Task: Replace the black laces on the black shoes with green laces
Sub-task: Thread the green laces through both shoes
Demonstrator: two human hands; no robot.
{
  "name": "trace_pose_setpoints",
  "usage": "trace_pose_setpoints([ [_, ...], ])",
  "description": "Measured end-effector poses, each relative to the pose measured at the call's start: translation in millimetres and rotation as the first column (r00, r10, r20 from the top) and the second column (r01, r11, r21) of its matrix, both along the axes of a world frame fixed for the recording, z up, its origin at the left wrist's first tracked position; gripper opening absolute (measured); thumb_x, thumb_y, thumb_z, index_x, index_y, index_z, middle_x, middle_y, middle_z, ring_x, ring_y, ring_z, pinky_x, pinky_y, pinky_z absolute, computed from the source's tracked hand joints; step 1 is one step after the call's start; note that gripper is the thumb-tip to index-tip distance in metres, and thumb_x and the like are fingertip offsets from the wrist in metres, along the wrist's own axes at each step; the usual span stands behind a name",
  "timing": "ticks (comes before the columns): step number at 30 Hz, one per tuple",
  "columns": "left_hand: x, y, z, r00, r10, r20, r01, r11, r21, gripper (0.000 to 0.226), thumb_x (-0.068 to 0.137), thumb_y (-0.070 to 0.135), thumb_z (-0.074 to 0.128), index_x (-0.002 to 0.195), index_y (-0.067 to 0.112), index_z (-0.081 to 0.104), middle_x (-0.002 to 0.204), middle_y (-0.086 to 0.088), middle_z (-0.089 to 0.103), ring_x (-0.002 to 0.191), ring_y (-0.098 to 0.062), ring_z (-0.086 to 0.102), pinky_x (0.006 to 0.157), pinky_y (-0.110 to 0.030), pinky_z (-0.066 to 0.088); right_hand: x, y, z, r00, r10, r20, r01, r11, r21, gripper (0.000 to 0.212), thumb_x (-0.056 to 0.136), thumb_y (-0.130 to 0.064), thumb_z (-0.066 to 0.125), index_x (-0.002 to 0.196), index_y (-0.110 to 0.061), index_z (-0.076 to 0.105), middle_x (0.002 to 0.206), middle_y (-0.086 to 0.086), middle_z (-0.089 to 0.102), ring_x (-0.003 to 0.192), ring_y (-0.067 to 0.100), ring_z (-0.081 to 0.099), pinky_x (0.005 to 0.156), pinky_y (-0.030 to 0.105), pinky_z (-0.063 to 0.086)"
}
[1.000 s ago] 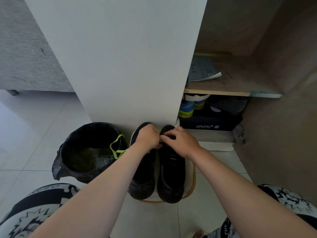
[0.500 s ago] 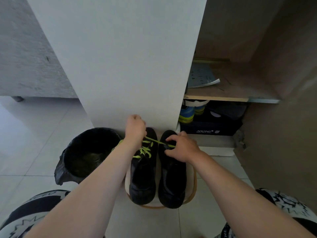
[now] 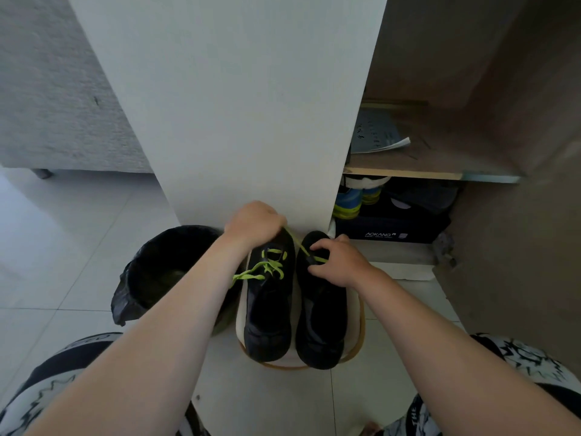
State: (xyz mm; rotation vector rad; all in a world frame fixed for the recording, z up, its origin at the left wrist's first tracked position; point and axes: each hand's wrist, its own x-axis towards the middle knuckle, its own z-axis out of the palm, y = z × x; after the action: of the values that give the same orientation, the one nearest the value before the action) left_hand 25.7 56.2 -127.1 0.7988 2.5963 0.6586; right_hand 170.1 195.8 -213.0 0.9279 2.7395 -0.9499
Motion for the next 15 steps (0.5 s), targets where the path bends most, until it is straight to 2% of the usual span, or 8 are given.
trace_pose_setpoints([
  [1,-3.2,-1.0,1.6,0.979,0.159,0.128,-0.181,0.966,0.183,0.024,0.087,0.029,0.056,0.074,0.009,0.063,0.076,-0.006,0.061,0.074,-0.025,0.055,0.066,-0.029,0.04,0.4,-0.4,-0.2,1.0,-0.006,0.003,0.006,1.0,-0.004,0.057,0.079,-0.042,0.078,0.132,-0.033,0.059,0.132,0.005,0.038,0.121,0.024,0.052,0.099,0.025,0.042],
  [3,-10.3,-4.6,4.9,0.799,0.323,0.507,-0.562,0.7,0.441,0.023,0.092,0.023,0.054,0.072,0.013,0.055,0.076,-0.005,0.051,0.066,-0.021,0.045,0.067,-0.031,0.037,0.4,-2.0,0.0,1.0,-0.012,0.002,0.012,1.0,-0.01,0.057,0.079,-0.042,0.078,0.132,-0.033,0.06,0.132,0.005,0.038,0.122,0.026,0.05,0.1,0.026,0.041],
  [5,-15.1,-9.7,7.7,0.628,0.17,0.76,-0.734,0.455,0.505,0.027,0.096,0.022,0.053,0.07,0.017,0.049,0.076,-0.002,0.051,0.068,-0.016,0.05,0.071,-0.031,0.043,-0.2,-3.3,-0.3,1.0,-0.012,0.003,0.012,1.0,-0.005,0.056,0.079,-0.042,0.078,0.132,-0.033,0.06,0.13,0.005,0.039,0.122,0.027,0.05,0.101,0.027,0.042],
  [8,-10.3,-11.3,6.9,0.475,-0.182,0.861,-0.808,0.298,0.508,0.034,0.102,0.018,0.043,0.068,0.017,0.042,0.077,-0.001,0.065,0.078,-0.019,0.069,0.085,-0.035,0.05,-0.8,-5.1,0.8,1.0,-0.014,0.011,0.014,1.0,-0.004,0.057,0.079,-0.042,0.078,0.132,-0.033,0.06,0.131,0.006,0.038,0.121,0.028,0.051,0.102,0.029,0.043],
  [10,-2.7,-10.1,10.8,0.518,-0.145,0.843,-0.762,0.369,0.532,0.033,0.1,0.015,0.042,0.067,0.017,0.039,0.063,-0.003,0.051,0.05,-0.017,0.055,0.063,-0.032,0.049,-0.8,-5.3,1.8,1.0,-0.014,0.009,0.014,1.0,-0.011,0.056,0.08,-0.042,0.078,0.132,-0.033,0.059,0.132,0.005,0.038,0.121,0.027,0.051,0.103,0.029,0.043],
  [11,-2.7,-10.1,11.3,0.669,0.003,0.744,-0.647,0.496,0.579,0.031,0.097,0.014,0.043,0.067,0.017,0.037,0.061,-0.003,0.042,0.044,-0.016,0.041,0.052,-0.031,0.038,-0.4,-5.0,1.9,1.0,-0.012,0.006,0.012,1.0,-0.017,0.056,0.08,-0.042,0.078,0.132,-0.033,0.059,0.131,0.005,0.038,0.122,0.027,0.051,0.103,0.03,0.043],
  [13,-6.3,-13.1,11.0,0.939,0.223,0.261,-0.335,0.764,0.552,0.03,0.091,0.014,0.043,0.064,0.017,0.032,0.061,-0.003,0.037,0.052,-0.017,0.031,0.053,-0.031,0.025,0.8,-4.3,1.5,1.0,-0.015,0.001,0.015,1.0,-0.021,0.056,0.081,-0.042,0.078,0.132,-0.033,0.059,0.13,0.004,0.038,0.121,0.026,0.05,0.103,0.029,0.042],
  [15,-9.0,-19.8,15.9,0.934,0.331,-0.13,-0.214,0.814,0.54,0.034,0.093,0.016,0.042,0.062,0.016,0.028,0.058,0.001,0.034,0.052,-0.014,0.028,0.052,-0.031,0.021,1.5,-4.1,0.8,1.0,-0.022,0.002,0.022,1.0,-0.022,0.057,0.081,-0.043,0.077,0.133,-0.033,0.058,0.13,0.004,0.038,0.121,0.026,0.05,0.103,0.03,0.043],
])
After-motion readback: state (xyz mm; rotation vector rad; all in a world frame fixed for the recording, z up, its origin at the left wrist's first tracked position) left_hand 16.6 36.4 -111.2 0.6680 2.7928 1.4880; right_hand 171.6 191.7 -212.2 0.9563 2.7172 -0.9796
